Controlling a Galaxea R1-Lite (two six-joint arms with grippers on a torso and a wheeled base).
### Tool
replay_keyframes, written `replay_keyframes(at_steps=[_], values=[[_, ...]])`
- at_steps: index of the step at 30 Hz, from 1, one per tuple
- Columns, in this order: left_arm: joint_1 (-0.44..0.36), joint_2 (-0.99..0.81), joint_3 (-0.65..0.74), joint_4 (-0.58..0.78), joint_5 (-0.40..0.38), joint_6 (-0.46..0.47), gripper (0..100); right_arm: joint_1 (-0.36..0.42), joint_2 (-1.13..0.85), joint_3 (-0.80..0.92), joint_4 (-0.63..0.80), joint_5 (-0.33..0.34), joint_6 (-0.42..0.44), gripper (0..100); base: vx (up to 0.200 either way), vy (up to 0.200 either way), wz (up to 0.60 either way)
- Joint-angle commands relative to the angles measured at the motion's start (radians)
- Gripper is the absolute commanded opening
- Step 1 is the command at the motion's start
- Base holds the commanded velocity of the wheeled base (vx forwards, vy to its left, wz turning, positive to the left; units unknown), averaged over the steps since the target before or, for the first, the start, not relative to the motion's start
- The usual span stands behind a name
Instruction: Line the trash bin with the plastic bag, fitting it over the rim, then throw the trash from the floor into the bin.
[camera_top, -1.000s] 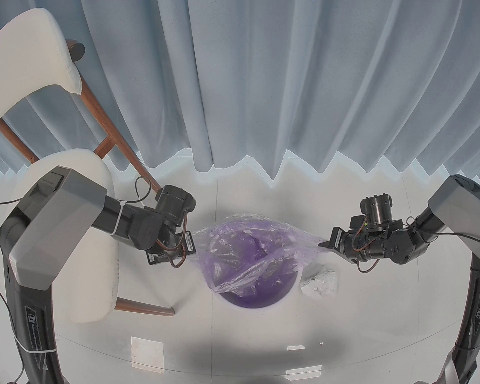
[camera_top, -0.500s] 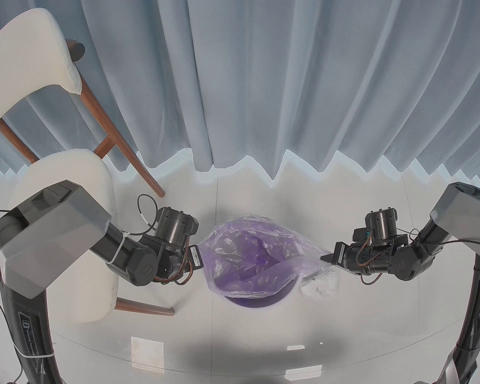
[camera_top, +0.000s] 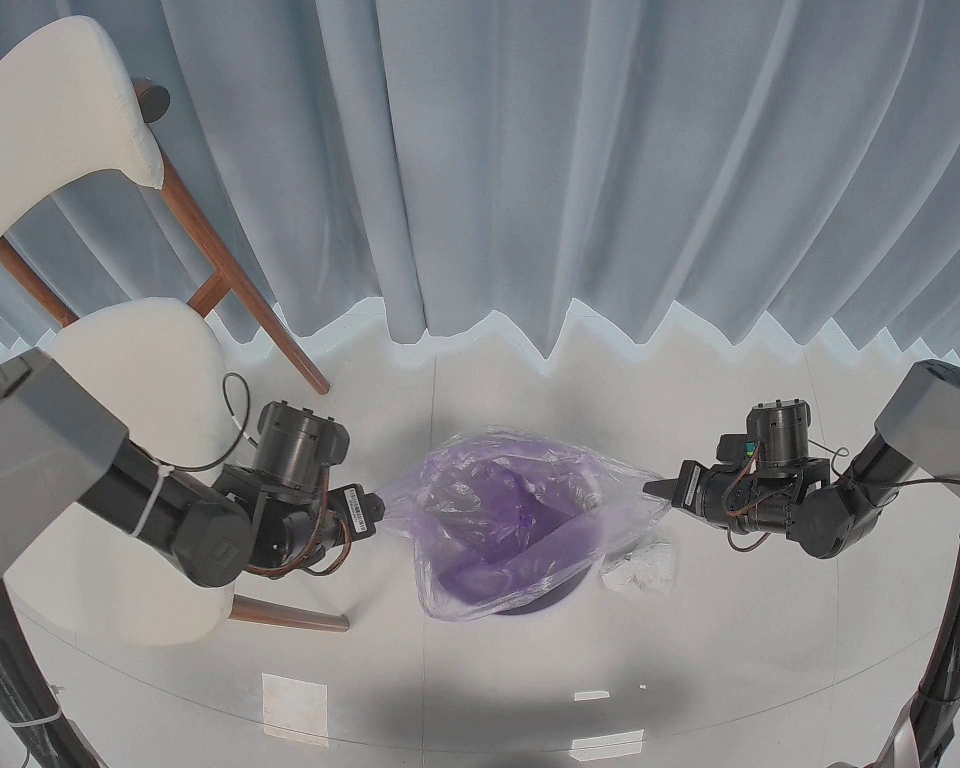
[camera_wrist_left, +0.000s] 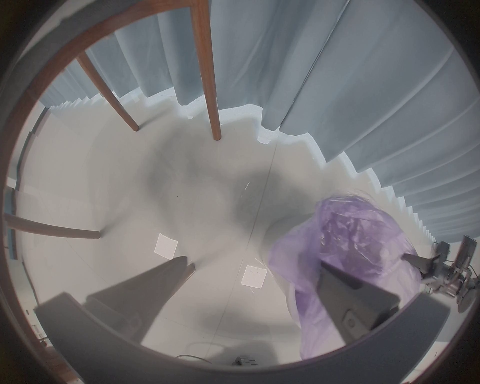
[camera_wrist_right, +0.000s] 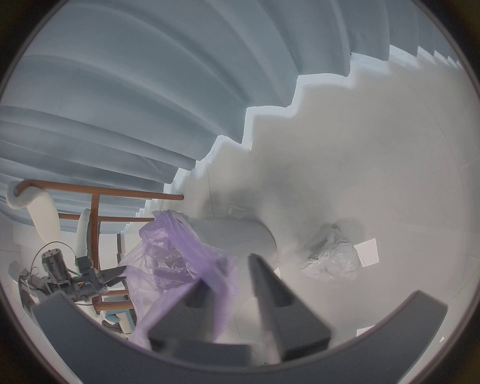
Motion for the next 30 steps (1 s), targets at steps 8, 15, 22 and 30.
replay_keyframes(at_steps=[8,15,22,30], values=[[-0.117,-0.359,0.264,-0.002,-0.072,0.08,100,0.004,-0.179,0.194,-0.042,-0.021,0.043,100,0.0,0.0,0.0],[-0.215,-0.346,0.324,-0.03,-0.114,0.027,100,-0.001,-0.305,0.277,-0.04,-0.022,0.118,100,0.0,0.0,0.0],[-0.193,-0.158,0.269,-0.043,-0.119,0.025,100,0.001,-0.397,0.306,-0.039,-0.024,0.153,100,0.0,0.0,0.0],[-0.147,0.056,0.151,-0.183,-0.116,0.021,100,0.019,-0.457,0.365,-0.037,-0.022,0.184,100,0.0,0.0,0.0]])
